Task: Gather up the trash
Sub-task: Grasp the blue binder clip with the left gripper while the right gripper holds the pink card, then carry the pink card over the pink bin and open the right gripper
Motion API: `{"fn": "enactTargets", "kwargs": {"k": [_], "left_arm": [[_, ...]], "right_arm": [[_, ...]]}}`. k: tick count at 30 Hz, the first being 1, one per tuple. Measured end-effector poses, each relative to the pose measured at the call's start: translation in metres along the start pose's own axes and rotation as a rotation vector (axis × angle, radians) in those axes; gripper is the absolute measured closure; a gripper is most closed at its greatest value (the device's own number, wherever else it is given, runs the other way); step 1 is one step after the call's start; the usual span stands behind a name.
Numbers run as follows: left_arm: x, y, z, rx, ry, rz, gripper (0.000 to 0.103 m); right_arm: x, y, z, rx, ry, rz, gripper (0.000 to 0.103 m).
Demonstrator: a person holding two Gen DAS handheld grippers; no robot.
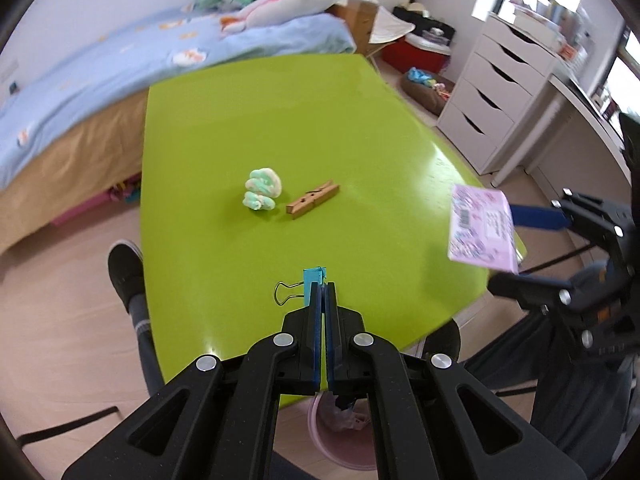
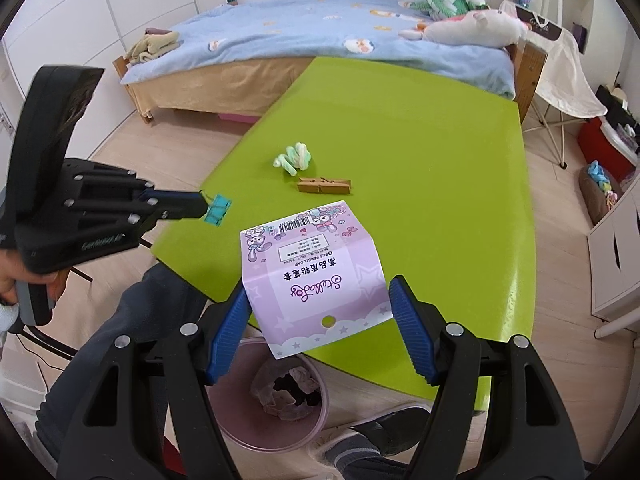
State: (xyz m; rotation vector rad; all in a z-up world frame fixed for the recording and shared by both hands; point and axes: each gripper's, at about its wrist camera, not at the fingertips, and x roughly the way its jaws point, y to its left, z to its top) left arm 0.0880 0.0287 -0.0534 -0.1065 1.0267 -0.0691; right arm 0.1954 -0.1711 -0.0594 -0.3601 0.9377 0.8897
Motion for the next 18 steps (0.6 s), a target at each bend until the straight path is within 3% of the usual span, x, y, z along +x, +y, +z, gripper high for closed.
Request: {"fn": "enactTargets", "kwargs": {"k": [12, 18], "left_arm": [[-0.042, -0.036, -0.045, 0.094, -0.072, -0.014, 0.102], [-0.048, -0.047, -0.065, 0.109, -0.081, -0.035, 0.102]], "right_arm": [[-0.044, 0.030, -0.027, -0.048, -0.074, -0.020, 0.034], [-0.054, 0.041, -0.045, -0.061, -0.070, -0.010, 0.034]]}}
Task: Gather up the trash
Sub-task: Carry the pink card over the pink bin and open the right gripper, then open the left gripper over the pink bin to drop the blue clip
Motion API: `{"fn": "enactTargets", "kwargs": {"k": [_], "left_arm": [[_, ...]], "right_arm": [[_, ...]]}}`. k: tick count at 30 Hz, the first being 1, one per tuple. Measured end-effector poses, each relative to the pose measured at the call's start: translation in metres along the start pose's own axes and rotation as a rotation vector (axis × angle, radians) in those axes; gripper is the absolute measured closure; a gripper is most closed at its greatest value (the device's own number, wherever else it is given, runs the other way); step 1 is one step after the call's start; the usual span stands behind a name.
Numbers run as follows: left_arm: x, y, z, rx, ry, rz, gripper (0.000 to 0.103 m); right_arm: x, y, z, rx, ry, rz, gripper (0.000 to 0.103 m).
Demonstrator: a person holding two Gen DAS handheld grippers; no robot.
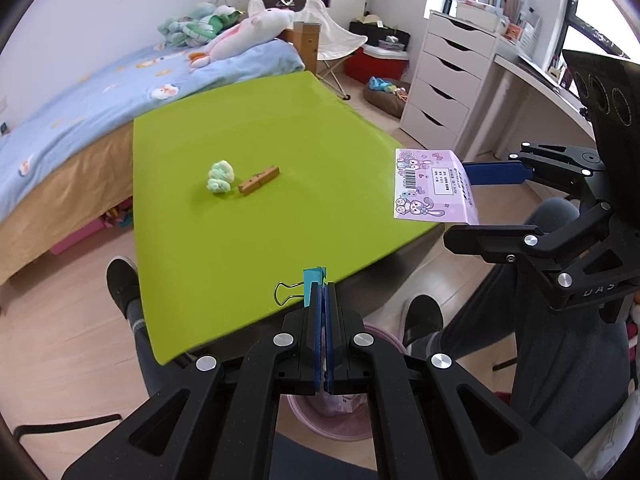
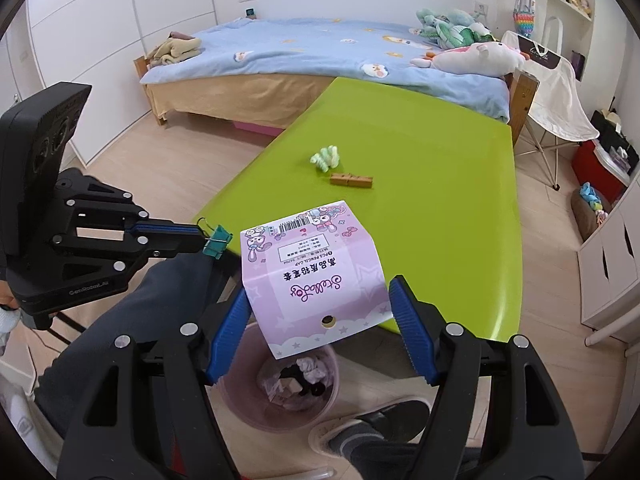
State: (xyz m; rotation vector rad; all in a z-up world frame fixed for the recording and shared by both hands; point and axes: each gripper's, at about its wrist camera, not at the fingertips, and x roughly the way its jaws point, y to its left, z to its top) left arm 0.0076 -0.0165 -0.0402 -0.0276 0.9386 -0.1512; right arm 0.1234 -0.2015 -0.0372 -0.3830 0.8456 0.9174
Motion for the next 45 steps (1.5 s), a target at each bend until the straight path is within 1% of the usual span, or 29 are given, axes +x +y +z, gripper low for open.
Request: {"fn": "enactTargets", "kwargs": {"k": [10, 18, 20, 21, 22, 23, 24, 26, 29, 37, 45], "left_arm": [[-0.013, -0.008, -0.025, -0.043, -0.010, -0.041, 0.102], [-0.025, -0.010, -0.033, -0.052, -0.023, -0.053, 0.102], [-0.024, -0.010, -0.034, -0.054, -0.020, -0.056, 0.102], [-0.024, -0.009, -0.034, -0.055, -0.019, -0.057, 0.102], [-0.023, -0.009, -0.034, -0.055, -0.018, -0.057, 0.102], [-0.024, -0.009, -0.034, -0.055, -0.019, -0.058, 0.102], [-0.023, -0.009, -0.035, -0.054, -0.018, -0.060, 0.102], [-0.022, -0.010, -0.035, -0.050, -0.015, -0.064, 0.102], [-0.020, -0.012, -0.036, -0.042, -0.006, -0.074, 0.102], [-0.012, -0.024, -0.042, -0.014, 0.026, -0.106, 0.102], [-0.010, -0.033, -0.040, 0.016, 0.037, -0.114, 0.102]], "right_arm": [[-0.002, 0.016, -0.029, 0.013, 0.033, 0.060, 0.034], [0.009, 0.024, -0.037, 0.000, 0.071, 0.101, 0.034], [0.011, 0.025, -0.039, 0.000, 0.078, 0.117, 0.031], [0.013, 0.025, -0.039, 0.003, 0.082, 0.118, 0.027], [0.014, 0.024, -0.038, 0.005, 0.083, 0.117, 0.018], [0.014, 0.024, -0.039, 0.008, 0.081, 0.119, 0.012], [0.013, 0.023, -0.039, 0.012, 0.078, 0.120, 0.011], [0.012, 0.021, -0.039, 0.024, 0.075, 0.116, 0.007], [0.008, 0.015, -0.040, 0.044, 0.067, 0.111, 0.005], [-0.006, 0.003, -0.044, 0.073, 0.049, 0.028, 0.004], [-0.015, -0.006, -0.046, 0.107, 0.028, 0.016, 0.004]]}}
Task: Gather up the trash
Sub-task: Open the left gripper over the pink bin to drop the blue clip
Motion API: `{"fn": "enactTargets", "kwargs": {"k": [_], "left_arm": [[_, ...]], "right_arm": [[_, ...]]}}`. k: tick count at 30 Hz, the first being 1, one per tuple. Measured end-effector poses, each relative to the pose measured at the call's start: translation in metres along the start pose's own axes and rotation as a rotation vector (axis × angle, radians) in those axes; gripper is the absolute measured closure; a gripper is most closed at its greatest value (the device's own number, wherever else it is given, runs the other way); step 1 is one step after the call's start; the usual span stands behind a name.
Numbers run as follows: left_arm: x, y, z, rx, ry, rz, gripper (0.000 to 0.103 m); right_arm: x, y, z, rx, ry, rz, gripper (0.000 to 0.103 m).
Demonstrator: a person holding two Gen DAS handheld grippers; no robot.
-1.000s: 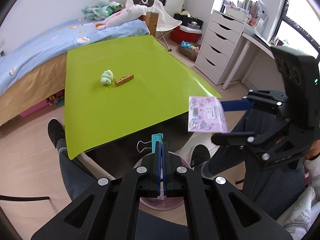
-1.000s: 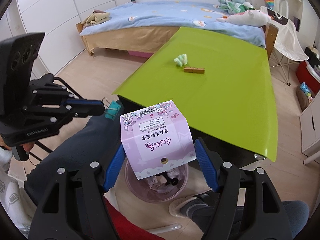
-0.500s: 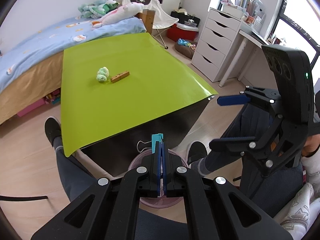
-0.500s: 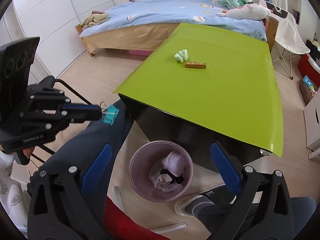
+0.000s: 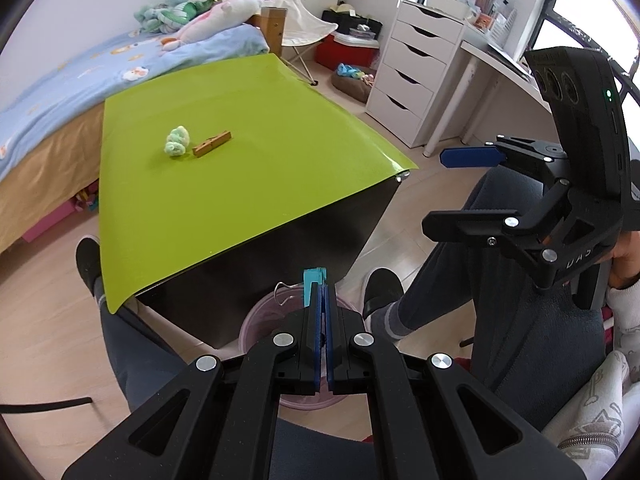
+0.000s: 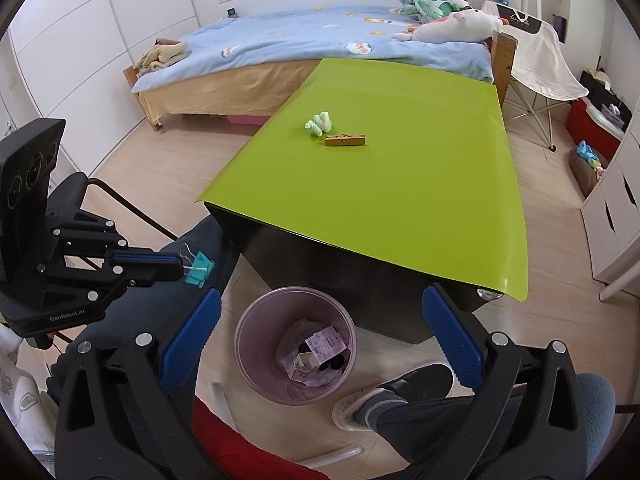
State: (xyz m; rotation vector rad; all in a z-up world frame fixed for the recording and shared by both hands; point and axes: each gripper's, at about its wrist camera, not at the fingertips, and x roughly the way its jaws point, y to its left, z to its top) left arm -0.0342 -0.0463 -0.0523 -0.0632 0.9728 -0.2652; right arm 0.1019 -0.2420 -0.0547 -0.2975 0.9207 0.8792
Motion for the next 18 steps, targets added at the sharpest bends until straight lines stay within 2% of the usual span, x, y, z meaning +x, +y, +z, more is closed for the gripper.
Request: {"fn": "enactTargets", "kwargs": {"k": [3, 5, 6, 7, 8, 9, 12, 18], "left_arm": [[0.003, 0.000, 0.001, 0.005, 0.004, 0.015, 0.092], [0.007, 0.003, 0.001, -0.006, 0.012, 0.029, 0.068], [0.007, 0.006, 0.000, -0.017, 0.006, 0.031, 0.043], [0.005, 0.009, 0.000, -0.033, -0.012, 0.035, 0.024], [0.004, 0.010, -0.001, -0.040, -0.027, 0.048, 0.015], [0.002, 0.011, 0.000, -0.043, -0.042, 0.066, 0.010], [0.003, 0.017, 0.001, -0.050, -0.041, 0.102, 0.008], [-0.003, 0.029, 0.001, -0.084, -0.067, 0.129, 0.008]], "right_arm": [[-0.001, 0.000, -0.001, 0.006, -0.004, 0.002, 0.004], [-0.001, 0.000, -0.001, 0.009, -0.005, 0.002, 0.004], [-0.001, -0.001, -0.002, 0.010, -0.005, 0.001, 0.004], [-0.001, -0.001, -0.002, 0.012, -0.005, 0.001, 0.004], [-0.001, -0.001, -0.002, 0.013, -0.004, 0.002, 0.004], [0.000, -0.001, -0.003, 0.014, -0.003, 0.004, 0.003], [0.001, 0.000, -0.003, 0.016, -0.004, 0.015, 0.003], [0.004, 0.004, -0.003, 0.014, 0.002, 0.016, 0.003]]}}
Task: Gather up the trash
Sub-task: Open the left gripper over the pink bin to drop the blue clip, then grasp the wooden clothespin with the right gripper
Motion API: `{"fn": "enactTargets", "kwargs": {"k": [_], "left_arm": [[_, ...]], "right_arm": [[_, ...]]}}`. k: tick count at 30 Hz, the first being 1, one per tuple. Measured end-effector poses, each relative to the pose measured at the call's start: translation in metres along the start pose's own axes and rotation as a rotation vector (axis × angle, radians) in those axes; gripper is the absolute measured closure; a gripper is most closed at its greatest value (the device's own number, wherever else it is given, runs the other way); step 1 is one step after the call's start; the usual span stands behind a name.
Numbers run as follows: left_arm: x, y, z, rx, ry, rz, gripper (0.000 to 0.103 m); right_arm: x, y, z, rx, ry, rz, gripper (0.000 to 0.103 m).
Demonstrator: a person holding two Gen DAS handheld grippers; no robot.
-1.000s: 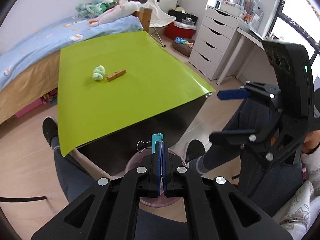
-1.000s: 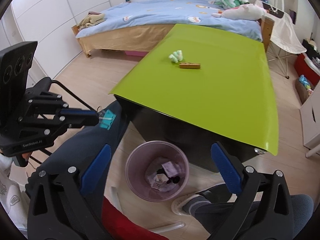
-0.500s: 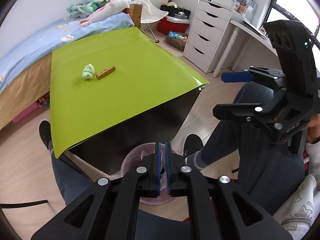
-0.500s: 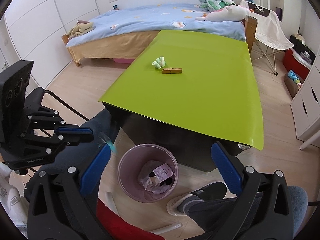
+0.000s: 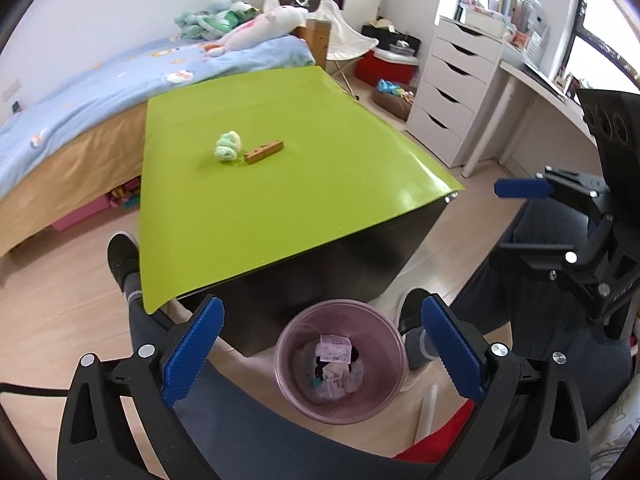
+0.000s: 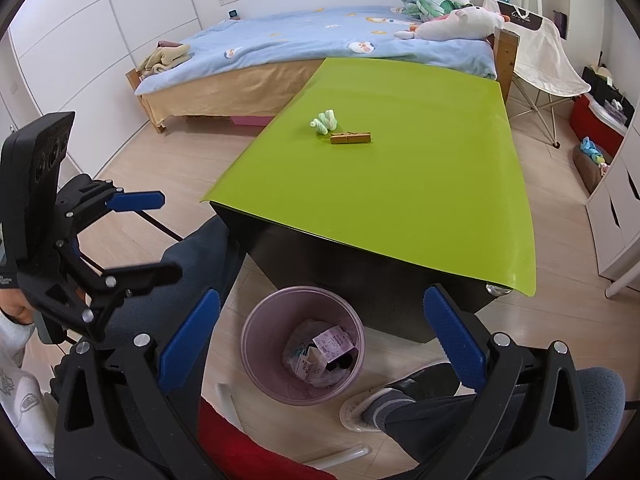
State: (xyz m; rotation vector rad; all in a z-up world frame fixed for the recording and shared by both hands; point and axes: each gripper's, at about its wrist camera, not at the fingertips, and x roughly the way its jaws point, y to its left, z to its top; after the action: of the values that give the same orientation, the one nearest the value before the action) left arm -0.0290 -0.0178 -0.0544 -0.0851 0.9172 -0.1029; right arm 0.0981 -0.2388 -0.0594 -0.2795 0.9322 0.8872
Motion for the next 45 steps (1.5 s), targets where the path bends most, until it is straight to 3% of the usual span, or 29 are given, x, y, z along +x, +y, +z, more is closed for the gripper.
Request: {"fn": "enactTargets", "kwargs": {"k": [10, 20, 35, 45], "left_arm": [[-0.004, 0.009, 0.004, -0.031, -0.027, 0.009, 0.008], [-0.002, 0.037, 0.023, -0.049, -0.050, 0.062, 0.008], [0.009, 0.066, 0.047, -0.069, -0.057, 0.098, 0.008], [0.013, 0.073, 0.041, -0.099, -0.051, 0.087, 0.008]], "right_arm": [[0.000, 0.000, 0.007, 0.012, -0.004, 0.001, 0.003], [0.019, -0.002, 0.046, 0.000, -0.004, -0.007, 0.003], [0.094, -0.012, 0.137, -0.017, 0.054, -0.067, 0.003], [0.171, -0.016, 0.184, -0.017, 0.201, -0.116, 0.003]]}}
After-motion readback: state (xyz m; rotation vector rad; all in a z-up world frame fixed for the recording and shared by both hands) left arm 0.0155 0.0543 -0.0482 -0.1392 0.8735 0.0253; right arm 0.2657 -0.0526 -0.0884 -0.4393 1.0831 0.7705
